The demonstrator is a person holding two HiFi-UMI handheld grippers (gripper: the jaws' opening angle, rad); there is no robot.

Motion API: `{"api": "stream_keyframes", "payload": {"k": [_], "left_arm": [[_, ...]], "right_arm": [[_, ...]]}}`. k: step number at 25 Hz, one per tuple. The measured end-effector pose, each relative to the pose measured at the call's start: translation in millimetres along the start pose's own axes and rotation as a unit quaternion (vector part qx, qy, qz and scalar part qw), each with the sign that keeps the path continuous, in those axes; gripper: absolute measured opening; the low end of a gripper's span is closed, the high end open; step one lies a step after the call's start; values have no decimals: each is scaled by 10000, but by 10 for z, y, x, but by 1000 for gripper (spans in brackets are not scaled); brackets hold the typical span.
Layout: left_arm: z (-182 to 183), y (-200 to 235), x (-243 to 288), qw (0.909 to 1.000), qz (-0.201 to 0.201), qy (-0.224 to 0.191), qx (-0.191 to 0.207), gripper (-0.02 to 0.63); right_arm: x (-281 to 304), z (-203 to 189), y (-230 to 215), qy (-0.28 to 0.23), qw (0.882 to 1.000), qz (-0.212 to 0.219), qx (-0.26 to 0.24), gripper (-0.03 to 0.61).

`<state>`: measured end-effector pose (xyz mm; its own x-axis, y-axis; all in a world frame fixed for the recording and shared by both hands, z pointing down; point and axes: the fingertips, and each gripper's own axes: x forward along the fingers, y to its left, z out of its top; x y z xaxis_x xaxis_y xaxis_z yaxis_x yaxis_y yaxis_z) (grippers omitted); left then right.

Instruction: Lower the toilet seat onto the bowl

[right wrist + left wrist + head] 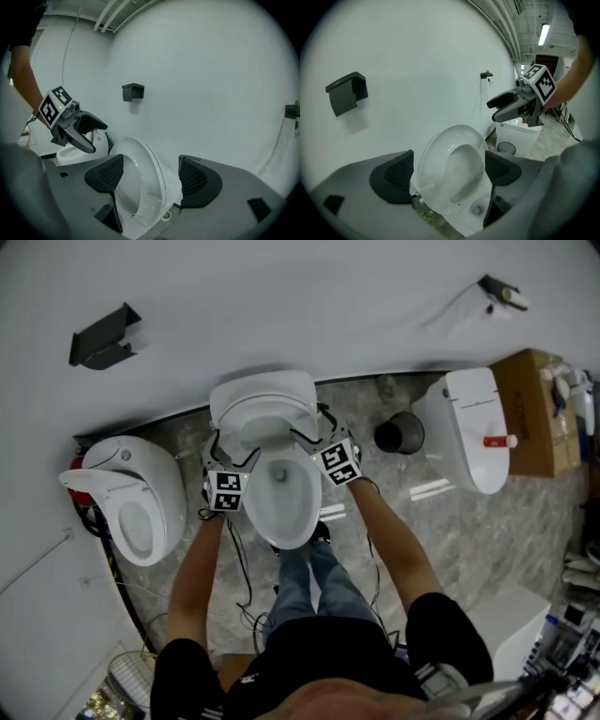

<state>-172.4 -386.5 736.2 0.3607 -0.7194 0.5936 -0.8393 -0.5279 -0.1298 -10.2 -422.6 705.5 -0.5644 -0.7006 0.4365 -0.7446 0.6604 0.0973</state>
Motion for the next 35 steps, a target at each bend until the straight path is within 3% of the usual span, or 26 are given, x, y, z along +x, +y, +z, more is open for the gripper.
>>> {"api": "stream_keyframes", "payload": {"k": [6,14,21,25,32,34,35], "left_arm": [[-226,95,387,9989,-23,404,247,468],[-282,256,726,9959,-19,682,587,451],[-267,405,939,9937,-10,894,676,384],[-276,387,970,9926,-61,919,790,348],[-247,384,883,9908,143,791,1085,289],[-216,458,837,9918,299,686,1038,143],[-209,475,816,9920,305,659,1032,131]], "right_arm": [[388,-232,-47,349,9993,47,-147,373],[768,-298,14,779,9930,277,-839,324],[955,-367,49,969,9871,356,-1225,264],[1008,-378,78,994,9826,346,-1527,237],[999,-355,72,960,9838,309,-1482,182],[989,-360,82,1001,9823,373,-1539,176],[978,-360,89,1018,9815,400,-1572,175]]}}
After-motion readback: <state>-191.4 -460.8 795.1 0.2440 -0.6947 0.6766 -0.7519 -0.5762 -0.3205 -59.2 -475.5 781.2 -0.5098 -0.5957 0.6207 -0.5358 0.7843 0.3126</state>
